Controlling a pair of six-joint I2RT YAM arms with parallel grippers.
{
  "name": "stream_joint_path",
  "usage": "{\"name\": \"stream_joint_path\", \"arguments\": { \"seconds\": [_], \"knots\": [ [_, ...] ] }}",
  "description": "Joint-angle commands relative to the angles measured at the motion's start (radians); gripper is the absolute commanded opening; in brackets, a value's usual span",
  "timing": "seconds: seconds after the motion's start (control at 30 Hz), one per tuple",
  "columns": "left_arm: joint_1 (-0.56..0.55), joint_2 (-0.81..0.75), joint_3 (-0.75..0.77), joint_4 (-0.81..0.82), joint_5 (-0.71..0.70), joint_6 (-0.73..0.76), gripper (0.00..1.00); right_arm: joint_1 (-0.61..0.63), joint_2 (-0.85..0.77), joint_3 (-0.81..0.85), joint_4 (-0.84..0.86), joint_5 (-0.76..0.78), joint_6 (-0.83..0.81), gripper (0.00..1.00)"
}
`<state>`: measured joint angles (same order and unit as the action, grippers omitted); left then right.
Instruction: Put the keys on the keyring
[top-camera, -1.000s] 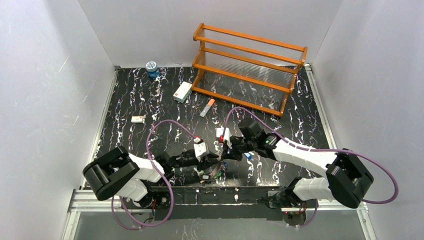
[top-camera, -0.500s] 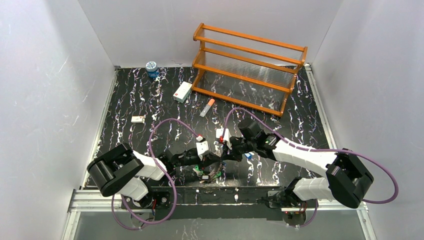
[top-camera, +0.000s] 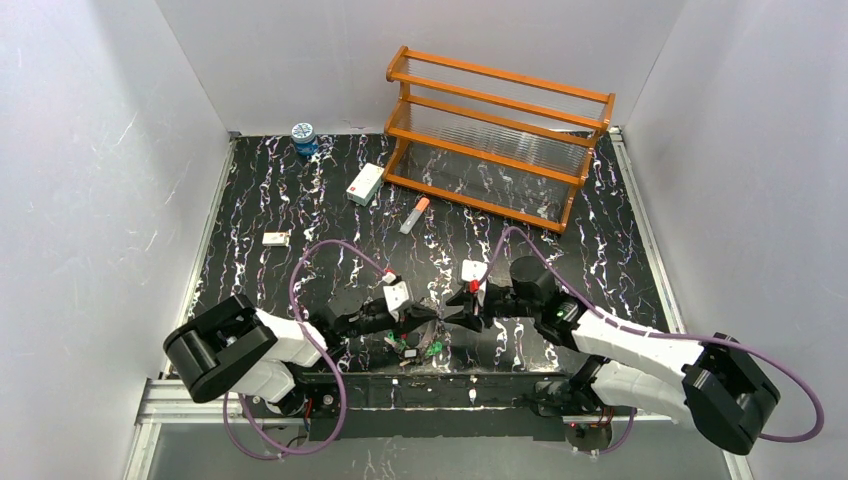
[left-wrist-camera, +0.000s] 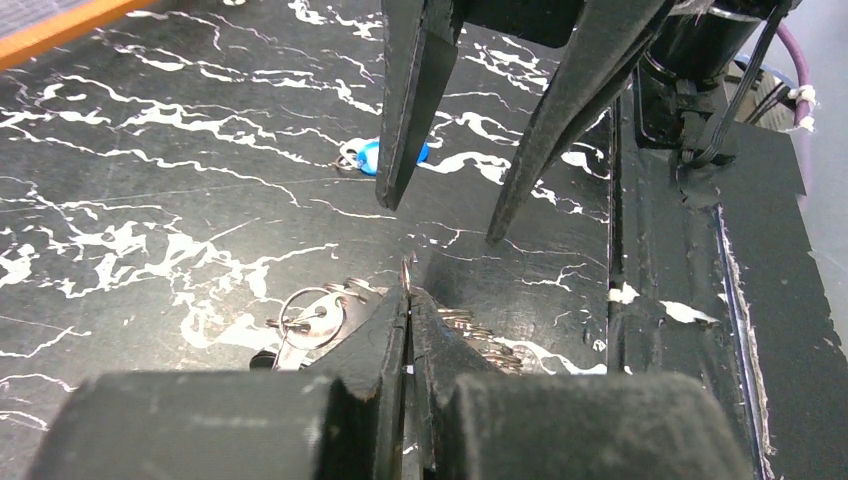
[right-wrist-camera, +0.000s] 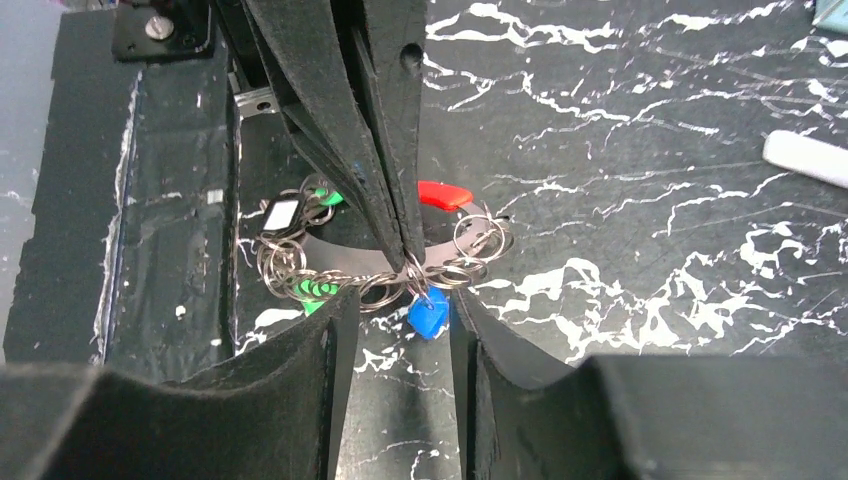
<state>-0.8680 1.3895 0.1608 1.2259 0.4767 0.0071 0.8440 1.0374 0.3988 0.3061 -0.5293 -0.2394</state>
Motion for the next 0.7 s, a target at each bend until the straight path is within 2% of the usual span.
{"name": "stream_joint_path", "arguments": {
  "seconds": [0.0, 0.13, 0.17, 0.27, 0.53, 0.67],
  "knots": [
    [-0.003, -0.054, -0.041, 0.136, -0.044, 0.0, 0.0, -0.025, -0.031, -0.046, 0.207, -0.069, 0.067, 0.45],
    [-0.003, -0.06, -0.074, 0.242, -0.019, -0.001, 0.0, -0.039, -0.036, -0.076, 0.292, -0.101, 0.099, 0.26],
    [-0.003, -0.061, -0.079, 0.261, -0.008, -0.001, 0.0, -0.042, -0.032, -0.08, 0.309, -0.105, 0.105, 0.25],
    [-0.003, -0.064, -0.084, 0.282, 0.029, 0.0, 0.0, -0.05, -0.016, -0.076, 0.329, -0.115, 0.113, 0.26],
    [-0.003, -0.076, -0.089, 0.288, 0.033, 0.001, 0.0, -0.063, 0.053, -0.032, 0.303, -0.2, 0.095, 0.38],
    [-0.003, -0.075, -0.086, 0.288, 0.041, 0.0, 0.0, -0.063, 0.081, -0.02, 0.311, -0.22, 0.092, 0.39]
  ]
}}
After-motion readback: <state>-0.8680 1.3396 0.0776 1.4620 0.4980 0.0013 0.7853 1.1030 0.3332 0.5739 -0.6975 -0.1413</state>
